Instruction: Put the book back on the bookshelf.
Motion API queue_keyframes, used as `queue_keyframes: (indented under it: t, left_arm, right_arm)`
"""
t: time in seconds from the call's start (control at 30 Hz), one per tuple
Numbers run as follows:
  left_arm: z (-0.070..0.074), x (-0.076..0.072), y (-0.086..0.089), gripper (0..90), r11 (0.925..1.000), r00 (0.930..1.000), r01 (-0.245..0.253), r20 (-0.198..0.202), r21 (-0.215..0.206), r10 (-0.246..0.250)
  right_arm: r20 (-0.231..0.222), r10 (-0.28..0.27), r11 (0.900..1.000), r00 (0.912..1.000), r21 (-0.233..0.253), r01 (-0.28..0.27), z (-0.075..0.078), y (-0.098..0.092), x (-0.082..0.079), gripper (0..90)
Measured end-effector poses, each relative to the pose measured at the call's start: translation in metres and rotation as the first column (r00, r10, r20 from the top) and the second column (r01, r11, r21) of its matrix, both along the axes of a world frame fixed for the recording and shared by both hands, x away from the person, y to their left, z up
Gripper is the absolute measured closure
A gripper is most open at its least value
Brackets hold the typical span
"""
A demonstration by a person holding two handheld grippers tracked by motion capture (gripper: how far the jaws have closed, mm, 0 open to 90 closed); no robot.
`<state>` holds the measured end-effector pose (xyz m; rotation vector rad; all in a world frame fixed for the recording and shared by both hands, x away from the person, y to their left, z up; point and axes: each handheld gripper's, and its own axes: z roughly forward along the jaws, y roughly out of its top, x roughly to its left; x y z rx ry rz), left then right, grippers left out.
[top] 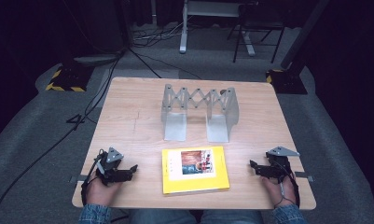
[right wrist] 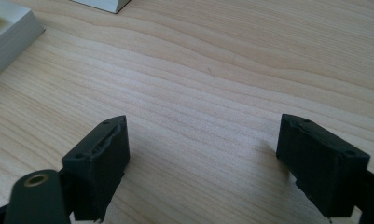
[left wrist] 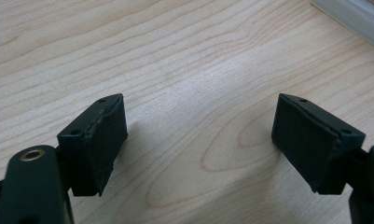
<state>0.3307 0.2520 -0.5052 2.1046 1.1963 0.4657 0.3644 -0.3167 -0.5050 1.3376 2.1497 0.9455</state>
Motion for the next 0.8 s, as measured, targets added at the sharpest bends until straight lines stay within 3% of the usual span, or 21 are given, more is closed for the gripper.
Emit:
queue_keyframes:
  t: [0.13,0.33,0.43,0.57,0.7,0.8]
  left_arm:
    - [0.0,-0.002,0.0,21.8,1.0,1.0,0.004,0.005,-0.005,-0.004]
    - [0.003,-0.003,-0.004,22.7,0.9988,0.9986,-0.048,-0.021,-0.005,0.048]
    - [0.007,-0.004,-0.007,26.3,0.9991,0.9989,-0.039,-0.026,-0.02,0.038]
    - [0.017,-0.008,-0.011,27.3,0.9973,0.9995,-0.016,-0.03,-0.072,0.014]
    - [0.028,-0.011,-0.022,27.1,0.9897,0.9966,-0.018,-0.082,-0.142,0.006]
    - [0.035,-0.013,-0.031,27.1,0.9899,0.9969,0.0,-0.078,-0.142,-0.011]
  right_arm:
    - [0.001,-0.001,1.0,1.0,0.002,0.001,0.0,0.001,-0.001,17.8]
    - [0.003,-0.031,0.999,0.9995,0.006,0.031,0.0,0.001,-0.002,18.7]
    - [0.005,-0.025,1.0,0.9997,0.007,0.025,0.0,0.0,-0.004,21.7]
    - [0.005,-0.023,1.0,0.9997,0.008,0.023,0.0,0.0,-0.005,22.0]
    - [0.005,-0.023,1.0,0.9997,0.009,0.023,0.0,0.0,-0.005,22.0]
    - [0.006,-0.022,1.0,0.9997,0.009,0.022,0.0,0.0,-0.005,22.0]
